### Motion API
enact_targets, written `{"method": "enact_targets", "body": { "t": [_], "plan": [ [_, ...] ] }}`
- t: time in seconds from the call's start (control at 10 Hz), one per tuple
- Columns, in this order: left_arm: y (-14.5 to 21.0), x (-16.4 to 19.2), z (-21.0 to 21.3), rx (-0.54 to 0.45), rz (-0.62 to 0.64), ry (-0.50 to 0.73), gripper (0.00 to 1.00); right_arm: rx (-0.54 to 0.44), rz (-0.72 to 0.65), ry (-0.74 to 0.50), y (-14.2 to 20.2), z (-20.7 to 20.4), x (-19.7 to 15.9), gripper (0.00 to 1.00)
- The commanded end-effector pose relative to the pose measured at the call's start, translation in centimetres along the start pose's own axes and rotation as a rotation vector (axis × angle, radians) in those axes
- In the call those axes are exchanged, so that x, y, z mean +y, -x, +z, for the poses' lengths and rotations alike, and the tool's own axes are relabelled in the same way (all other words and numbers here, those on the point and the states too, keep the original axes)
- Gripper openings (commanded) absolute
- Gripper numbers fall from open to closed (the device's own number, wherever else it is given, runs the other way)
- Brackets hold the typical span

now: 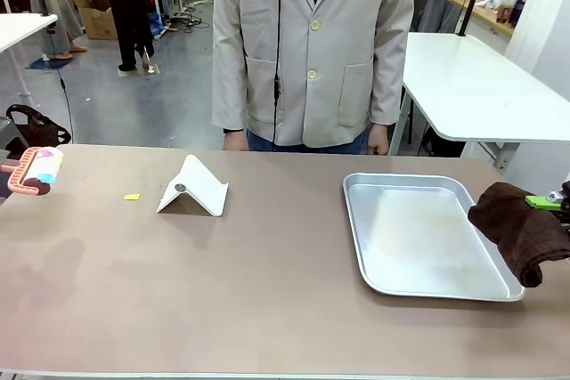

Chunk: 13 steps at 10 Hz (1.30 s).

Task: Clean the surface of the table.
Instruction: Clean the area not pointed to by the person.

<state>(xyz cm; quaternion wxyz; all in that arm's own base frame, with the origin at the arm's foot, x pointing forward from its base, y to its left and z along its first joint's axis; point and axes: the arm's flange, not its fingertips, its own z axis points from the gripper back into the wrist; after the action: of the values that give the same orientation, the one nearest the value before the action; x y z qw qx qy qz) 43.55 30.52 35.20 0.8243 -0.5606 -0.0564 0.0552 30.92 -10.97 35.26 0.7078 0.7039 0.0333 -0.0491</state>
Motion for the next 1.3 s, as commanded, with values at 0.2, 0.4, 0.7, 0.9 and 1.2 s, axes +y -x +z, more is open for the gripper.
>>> {"method": "enact_targets", "body": {
  "t": [0.2, 0.4, 0.7, 0.9, 1.2],
  "plan": [
    [-1.9, -1.1, -2.9, -0.018, -0.004, -0.156, 0.22, 0.012, 0.014, -0.008, -0.1, 0.1, 0.5, 0.11],
    [-2.7, -1.4, -5.1, -0.002, 0.003, -0.236, 0.22, 0.012, 0.014, -0.008, -0.1, 0.1, 0.5, 0.11],
    [-4.3, -2.0, -6.8, -0.044, 0.031, -0.3, 0.22, 0.012, 0.014, -0.008, -0.1, 0.1, 0.5, 0.11],
    [-5.3, -2.0, -8.0, -0.005, 0.04, -0.336, 0.22, 0.012, 0.014, -0.008, -0.1, 0.1, 0.5, 0.11],
    [-6.4, -2.0, -10.2, 0.073, 0.061, -0.389, 0.22, 0.012, 0.014, -0.008, -0.1, 0.1, 0.5, 0.11]
  ]
}}
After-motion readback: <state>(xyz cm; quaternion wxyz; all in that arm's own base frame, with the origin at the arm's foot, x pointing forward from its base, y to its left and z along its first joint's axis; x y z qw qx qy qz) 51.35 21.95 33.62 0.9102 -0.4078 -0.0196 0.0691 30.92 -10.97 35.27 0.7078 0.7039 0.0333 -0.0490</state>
